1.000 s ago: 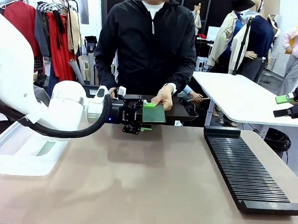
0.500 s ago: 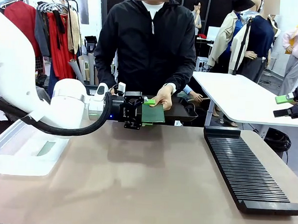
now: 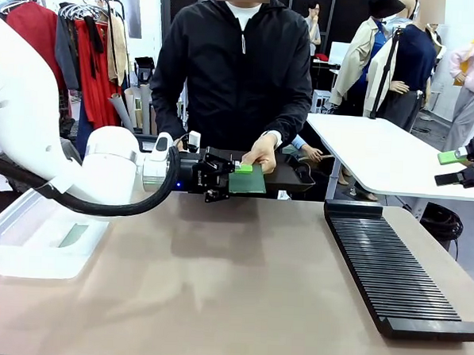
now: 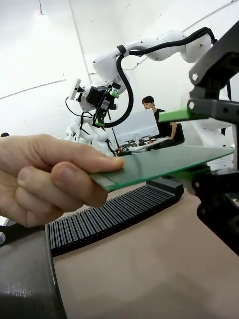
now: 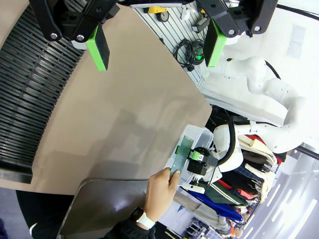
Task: Sort PCBs into racks and boxes based on the side picked up.
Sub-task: Pick up the Blank PCB handed by the Human.
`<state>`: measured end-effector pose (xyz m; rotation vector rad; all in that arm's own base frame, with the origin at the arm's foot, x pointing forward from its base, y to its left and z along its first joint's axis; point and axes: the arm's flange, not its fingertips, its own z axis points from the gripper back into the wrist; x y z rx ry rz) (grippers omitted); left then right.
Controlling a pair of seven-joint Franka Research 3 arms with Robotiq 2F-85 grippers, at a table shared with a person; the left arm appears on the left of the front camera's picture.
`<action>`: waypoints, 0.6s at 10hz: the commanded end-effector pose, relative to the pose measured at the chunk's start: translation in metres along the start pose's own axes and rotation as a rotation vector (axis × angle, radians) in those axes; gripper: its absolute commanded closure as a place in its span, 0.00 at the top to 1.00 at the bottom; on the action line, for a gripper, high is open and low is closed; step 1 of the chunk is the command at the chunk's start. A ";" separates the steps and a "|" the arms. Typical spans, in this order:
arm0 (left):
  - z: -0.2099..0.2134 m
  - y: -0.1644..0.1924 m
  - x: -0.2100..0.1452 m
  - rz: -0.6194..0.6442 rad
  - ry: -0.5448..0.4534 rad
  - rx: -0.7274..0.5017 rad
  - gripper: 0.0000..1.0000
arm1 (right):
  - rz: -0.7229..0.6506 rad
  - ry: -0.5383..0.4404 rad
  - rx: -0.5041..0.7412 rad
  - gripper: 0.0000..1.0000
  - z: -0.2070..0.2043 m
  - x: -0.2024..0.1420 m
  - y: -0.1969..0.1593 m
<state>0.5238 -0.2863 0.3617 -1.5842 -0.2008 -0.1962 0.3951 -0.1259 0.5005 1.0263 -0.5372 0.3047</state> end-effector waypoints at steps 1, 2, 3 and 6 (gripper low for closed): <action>-0.002 0.003 0.000 -0.005 -0.032 -0.017 0.00 | -0.001 0.001 -0.001 1.00 0.000 0.001 0.002; -0.001 0.003 0.001 0.000 -0.034 -0.015 0.00 | -0.001 0.001 -0.001 1.00 0.000 0.001 0.002; 0.000 0.003 0.001 0.006 -0.038 -0.016 0.00 | -0.001 0.001 -0.001 1.00 0.000 0.001 0.002; 0.001 0.002 0.002 0.008 -0.044 -0.021 0.00 | -0.001 0.001 -0.001 1.00 0.000 0.001 0.002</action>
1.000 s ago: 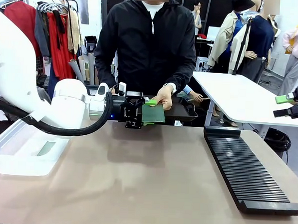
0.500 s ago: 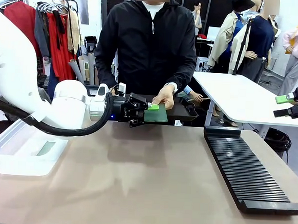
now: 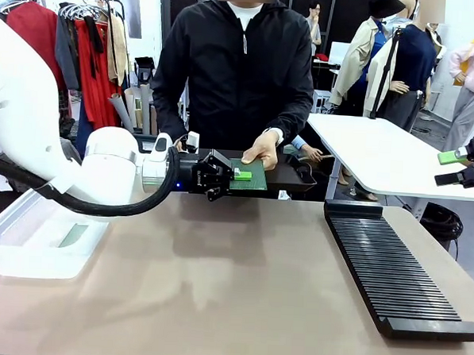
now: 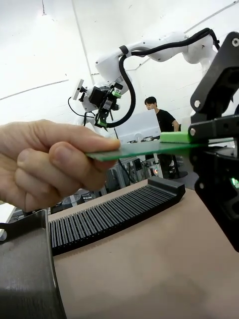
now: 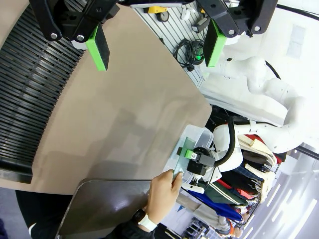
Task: Sort PCBs into racks and boxes based on the side picked up.
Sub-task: Pick up the Blank PCB handed by the Human, then if the short side of the Blank PCB is picked up, insert it into the PCB Rack ; if the long side is picked up, place it in the Organizing box.
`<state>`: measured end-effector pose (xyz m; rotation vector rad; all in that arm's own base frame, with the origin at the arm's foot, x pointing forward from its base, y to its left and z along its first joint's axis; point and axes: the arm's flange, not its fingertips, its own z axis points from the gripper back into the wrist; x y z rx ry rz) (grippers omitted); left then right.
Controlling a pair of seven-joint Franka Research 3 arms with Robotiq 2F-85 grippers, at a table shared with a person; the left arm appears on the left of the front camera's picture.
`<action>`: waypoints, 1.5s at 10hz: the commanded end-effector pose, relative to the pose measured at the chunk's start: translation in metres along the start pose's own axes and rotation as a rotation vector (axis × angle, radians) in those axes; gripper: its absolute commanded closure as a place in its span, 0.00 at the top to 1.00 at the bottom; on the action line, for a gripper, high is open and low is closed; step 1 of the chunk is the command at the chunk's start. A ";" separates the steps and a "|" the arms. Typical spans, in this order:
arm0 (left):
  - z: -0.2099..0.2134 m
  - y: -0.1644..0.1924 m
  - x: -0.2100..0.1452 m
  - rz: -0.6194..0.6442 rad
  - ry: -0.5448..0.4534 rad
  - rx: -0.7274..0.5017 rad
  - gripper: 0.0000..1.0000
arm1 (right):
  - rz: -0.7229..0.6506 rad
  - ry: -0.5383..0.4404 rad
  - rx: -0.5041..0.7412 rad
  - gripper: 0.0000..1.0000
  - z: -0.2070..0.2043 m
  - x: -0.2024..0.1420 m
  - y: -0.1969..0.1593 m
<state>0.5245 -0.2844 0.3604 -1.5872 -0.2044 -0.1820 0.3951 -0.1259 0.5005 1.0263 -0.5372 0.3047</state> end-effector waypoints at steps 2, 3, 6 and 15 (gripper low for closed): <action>-0.001 0.001 -0.002 -0.006 0.020 -0.013 0.00 | -0.001 0.001 -0.001 1.00 0.000 0.001 0.002; 0.000 0.000 0.000 0.001 -0.001 0.000 0.00 | -0.001 0.001 -0.001 1.00 0.000 0.001 0.002; 0.000 0.000 0.000 0.001 -0.001 0.000 0.00 | -0.001 0.001 -0.001 1.00 0.000 0.001 0.002; 0.000 0.000 0.000 0.001 -0.001 0.000 0.00 | -0.001 0.001 -0.001 1.00 0.000 0.001 0.002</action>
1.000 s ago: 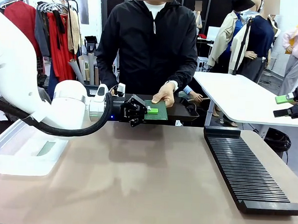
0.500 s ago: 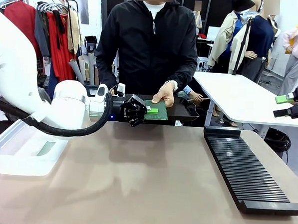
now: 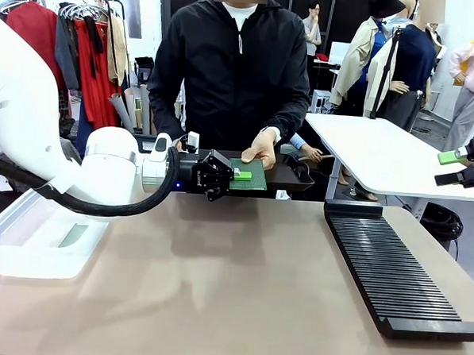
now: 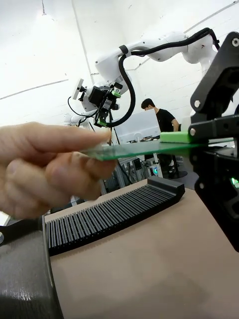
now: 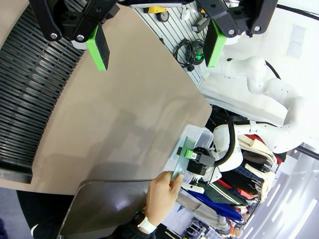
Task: Sort PCBs into racks and boxes based on the side picked up.
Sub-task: If the short side of the Blank PCB is picked up, insert it into the PCB Rack ; if the long side is picked up, place it in the Organizing box.
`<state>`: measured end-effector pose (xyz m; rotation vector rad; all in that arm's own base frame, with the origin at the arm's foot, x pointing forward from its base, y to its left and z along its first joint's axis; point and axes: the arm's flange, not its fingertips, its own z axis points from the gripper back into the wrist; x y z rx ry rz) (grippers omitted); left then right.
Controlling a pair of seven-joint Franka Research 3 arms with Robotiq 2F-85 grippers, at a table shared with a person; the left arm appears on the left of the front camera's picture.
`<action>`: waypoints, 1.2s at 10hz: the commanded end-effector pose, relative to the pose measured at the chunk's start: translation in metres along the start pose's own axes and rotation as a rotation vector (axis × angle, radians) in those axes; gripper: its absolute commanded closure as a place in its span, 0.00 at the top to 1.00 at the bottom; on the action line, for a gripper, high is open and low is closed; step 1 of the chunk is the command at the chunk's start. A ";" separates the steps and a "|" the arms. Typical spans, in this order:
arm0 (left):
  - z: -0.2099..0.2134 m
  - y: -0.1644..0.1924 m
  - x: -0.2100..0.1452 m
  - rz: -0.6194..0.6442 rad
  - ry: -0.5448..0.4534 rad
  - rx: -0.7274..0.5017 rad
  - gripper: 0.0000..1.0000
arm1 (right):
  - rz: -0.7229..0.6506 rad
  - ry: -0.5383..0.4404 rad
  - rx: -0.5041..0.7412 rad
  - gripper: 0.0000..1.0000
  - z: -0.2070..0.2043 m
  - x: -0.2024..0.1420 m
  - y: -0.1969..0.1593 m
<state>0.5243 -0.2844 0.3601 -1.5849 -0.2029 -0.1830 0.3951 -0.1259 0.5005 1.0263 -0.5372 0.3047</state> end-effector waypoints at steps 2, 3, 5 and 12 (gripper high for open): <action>0.000 0.000 0.000 0.001 -0.002 -0.002 0.00 | -0.001 0.001 -0.001 1.00 0.000 0.001 0.002; 0.000 0.000 0.000 0.001 -0.002 -0.002 0.00 | -0.001 0.001 -0.001 1.00 0.000 0.001 0.002; 0.000 0.000 0.000 0.001 -0.002 -0.002 0.00 | -0.001 0.001 -0.001 1.00 0.000 0.001 0.002; 0.000 0.000 0.000 0.001 -0.002 -0.002 0.00 | -0.001 0.001 -0.001 1.00 0.000 0.001 0.002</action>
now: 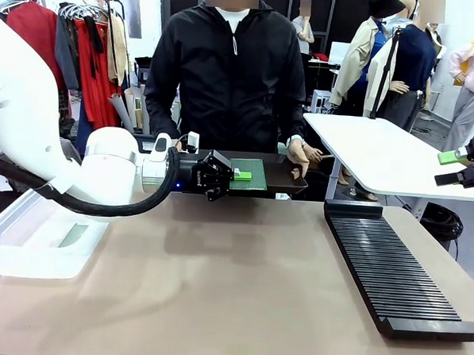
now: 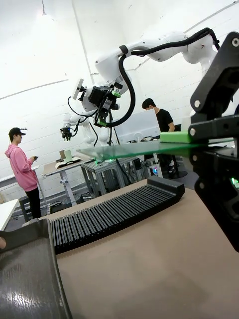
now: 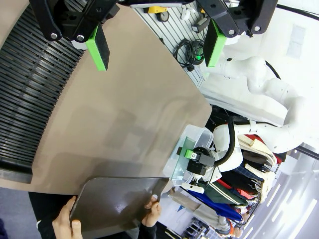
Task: Sort PCBs into racks and boxes based on the side picked up.
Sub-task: If the short side of the Blank PCB is picked up, insert it into the PCB Rack ; if the long side is picked up, place it in the Organizing box.
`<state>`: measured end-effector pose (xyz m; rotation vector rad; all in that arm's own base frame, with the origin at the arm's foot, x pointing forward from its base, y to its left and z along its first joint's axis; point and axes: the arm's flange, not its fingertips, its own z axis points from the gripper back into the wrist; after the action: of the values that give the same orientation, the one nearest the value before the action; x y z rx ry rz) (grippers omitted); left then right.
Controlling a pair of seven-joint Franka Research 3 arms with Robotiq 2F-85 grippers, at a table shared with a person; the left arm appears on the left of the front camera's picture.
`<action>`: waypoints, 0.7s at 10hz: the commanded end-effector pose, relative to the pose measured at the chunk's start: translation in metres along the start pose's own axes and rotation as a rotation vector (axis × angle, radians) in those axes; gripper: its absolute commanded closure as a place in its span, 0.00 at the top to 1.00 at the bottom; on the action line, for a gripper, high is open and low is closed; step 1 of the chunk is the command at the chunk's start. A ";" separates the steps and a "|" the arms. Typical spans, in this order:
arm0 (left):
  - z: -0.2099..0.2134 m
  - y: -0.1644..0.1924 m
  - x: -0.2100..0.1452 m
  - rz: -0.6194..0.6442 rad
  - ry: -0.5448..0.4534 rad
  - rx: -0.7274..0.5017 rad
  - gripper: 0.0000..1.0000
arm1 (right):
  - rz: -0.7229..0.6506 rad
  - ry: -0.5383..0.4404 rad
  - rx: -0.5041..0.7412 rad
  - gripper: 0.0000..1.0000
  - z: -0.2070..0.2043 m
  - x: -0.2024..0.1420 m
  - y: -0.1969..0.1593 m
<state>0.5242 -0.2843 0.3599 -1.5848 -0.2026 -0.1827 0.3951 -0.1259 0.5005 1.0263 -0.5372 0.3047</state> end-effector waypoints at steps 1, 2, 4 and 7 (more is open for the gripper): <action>0.000 0.000 0.000 0.000 -0.002 -0.002 0.00 | -0.001 0.001 -0.001 1.00 0.000 0.001 0.002; 0.000 0.000 0.000 0.000 -0.002 -0.002 0.00 | -0.001 0.001 -0.001 1.00 0.000 0.001 0.002; 0.000 0.000 0.000 0.000 -0.002 -0.002 0.00 | -0.001 0.001 -0.001 1.00 0.000 0.001 0.002; 0.034 -0.018 0.015 0.038 0.012 0.032 0.00 | -0.001 0.001 -0.001 1.00 0.000 0.001 0.002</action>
<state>0.5304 -0.2687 0.3660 -1.5692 -0.1952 -0.1640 0.3951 -0.1259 0.5005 1.0263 -0.5372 0.3048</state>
